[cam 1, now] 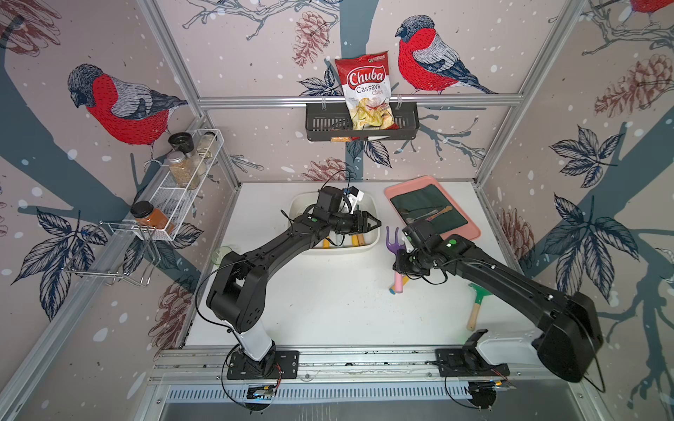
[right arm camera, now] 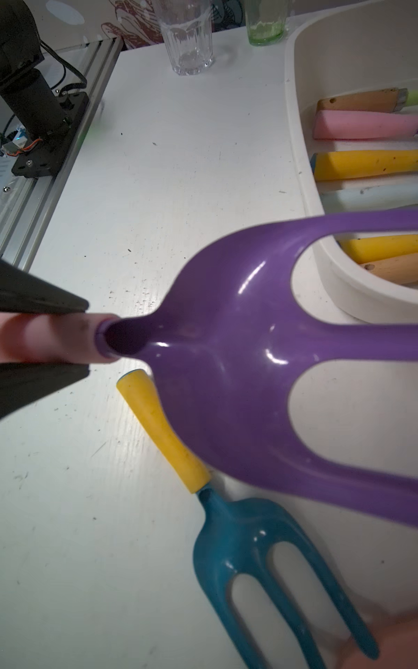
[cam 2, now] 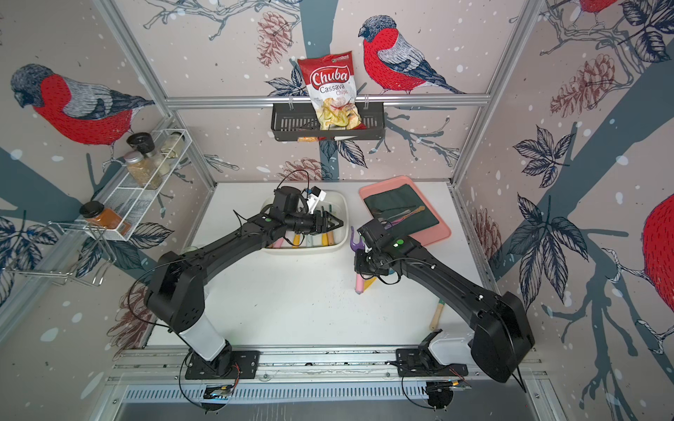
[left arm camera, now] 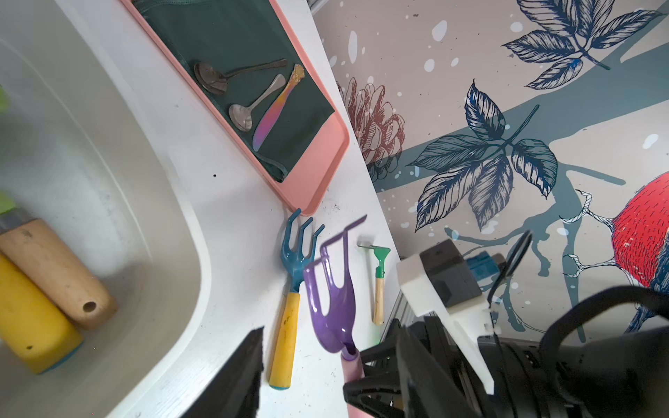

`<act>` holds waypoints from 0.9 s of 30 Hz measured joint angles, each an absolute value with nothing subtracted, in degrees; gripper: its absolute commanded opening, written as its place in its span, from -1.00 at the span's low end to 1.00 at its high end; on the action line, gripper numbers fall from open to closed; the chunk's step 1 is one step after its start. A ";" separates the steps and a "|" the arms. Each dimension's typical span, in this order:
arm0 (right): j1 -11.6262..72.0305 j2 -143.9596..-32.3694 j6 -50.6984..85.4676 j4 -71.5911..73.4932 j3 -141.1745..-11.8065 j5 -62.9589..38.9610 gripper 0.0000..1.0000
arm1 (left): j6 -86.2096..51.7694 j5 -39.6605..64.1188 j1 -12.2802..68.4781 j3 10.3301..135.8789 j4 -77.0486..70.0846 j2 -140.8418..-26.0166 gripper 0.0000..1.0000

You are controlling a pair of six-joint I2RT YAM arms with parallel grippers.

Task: Put the rake into the storage box
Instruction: Pick up the rake at the center of the board.

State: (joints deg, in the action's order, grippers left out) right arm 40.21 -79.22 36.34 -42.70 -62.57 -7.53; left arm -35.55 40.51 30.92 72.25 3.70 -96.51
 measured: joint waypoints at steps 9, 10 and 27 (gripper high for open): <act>40.45 -87.92 30.68 -42.98 -73.54 -9.67 -0.63 | -35.44 40.05 30.92 69.97 3.77 -95.39 0.07; 40.47 -88.25 30.04 -43.03 -74.24 -9.76 -0.63 | -35.42 39.86 30.92 69.97 3.81 -95.39 0.07; 41.93 -87.88 29.58 -43.07 -75.37 -11.97 -0.62 | -33.65 37.54 30.87 73.93 5.43 -99.00 -0.60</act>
